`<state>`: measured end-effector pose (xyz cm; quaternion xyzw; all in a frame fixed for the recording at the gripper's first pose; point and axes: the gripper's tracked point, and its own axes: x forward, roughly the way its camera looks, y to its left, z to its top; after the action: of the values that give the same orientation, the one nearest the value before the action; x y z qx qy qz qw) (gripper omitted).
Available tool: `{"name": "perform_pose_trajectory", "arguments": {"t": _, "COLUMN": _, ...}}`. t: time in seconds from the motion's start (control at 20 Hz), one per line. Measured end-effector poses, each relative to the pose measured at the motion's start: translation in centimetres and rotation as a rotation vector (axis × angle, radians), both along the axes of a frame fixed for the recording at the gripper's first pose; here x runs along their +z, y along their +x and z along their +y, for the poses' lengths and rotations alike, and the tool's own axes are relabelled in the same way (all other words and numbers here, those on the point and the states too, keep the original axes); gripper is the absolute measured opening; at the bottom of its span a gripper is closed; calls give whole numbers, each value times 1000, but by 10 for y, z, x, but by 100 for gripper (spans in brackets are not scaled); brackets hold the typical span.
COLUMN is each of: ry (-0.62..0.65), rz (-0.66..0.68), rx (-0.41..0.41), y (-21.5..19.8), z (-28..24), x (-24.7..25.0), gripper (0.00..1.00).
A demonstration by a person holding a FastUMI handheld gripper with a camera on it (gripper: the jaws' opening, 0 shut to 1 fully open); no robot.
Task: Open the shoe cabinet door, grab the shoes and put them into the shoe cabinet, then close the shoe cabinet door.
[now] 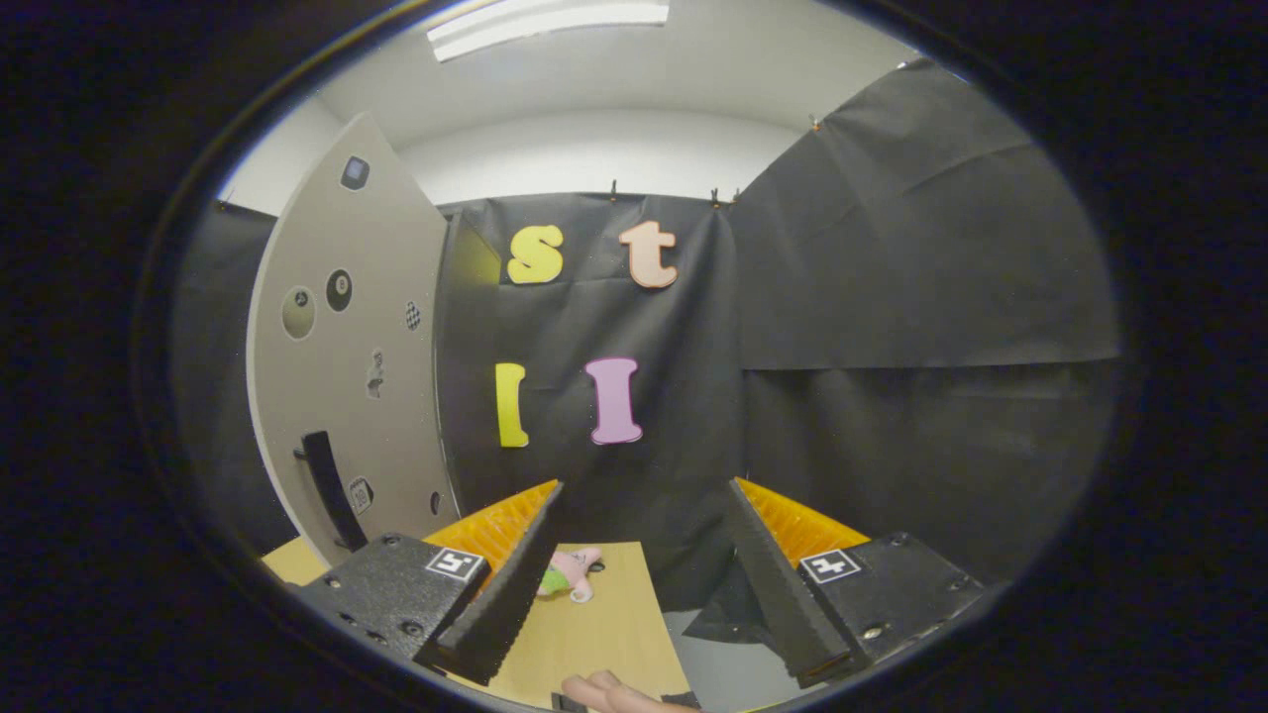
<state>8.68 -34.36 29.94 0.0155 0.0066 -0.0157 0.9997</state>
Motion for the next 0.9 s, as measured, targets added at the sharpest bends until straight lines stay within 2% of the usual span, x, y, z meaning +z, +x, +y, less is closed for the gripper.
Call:
{"name": "perform_pose_trajectory", "arguments": {"t": 0.3, "ry": 18, "rz": 20, "rx": 117, "y": 30, "z": 54, "x": -16, "gripper": 100}}
{"name": "perform_pose_trajectory", "arguments": {"t": 0.45, "ry": -29, "rz": 36, "rx": 175, "y": 39, "z": 86, "x": -29, "gripper": 100}}
{"name": "perform_pose_trajectory", "arguments": {"t": 0.6, "ry": -54, "rz": 24, "rx": 269, "y": 45, "z": 131, "x": -31, "gripper": 100}}
{"name": "perform_pose_trajectory", "arguments": {"t": 0.7, "ry": -80, "rz": 40, "rx": 283, "y": 47, "z": 148, "x": -38, "gripper": 100}}
{"name": "perform_pose_trajectory", "arguments": {"t": 0.8, "ry": -102, "rz": 55, "rx": 338, "y": 45, "z": 184, "x": -43, "gripper": 100}}
{"name": "perform_pose_trajectory", "arguments": {"t": 0.85, "ry": -113, "rz": 30, "rx": 333, "y": 40, "z": 187, "x": -41, "gripper": 100}}
{"name": "perform_pose_trajectory", "arguments": {"t": 0.9, "ry": -123, "rz": 11, "rx": 331, "y": 37, "z": 194, "x": -33, "gripper": 91}}
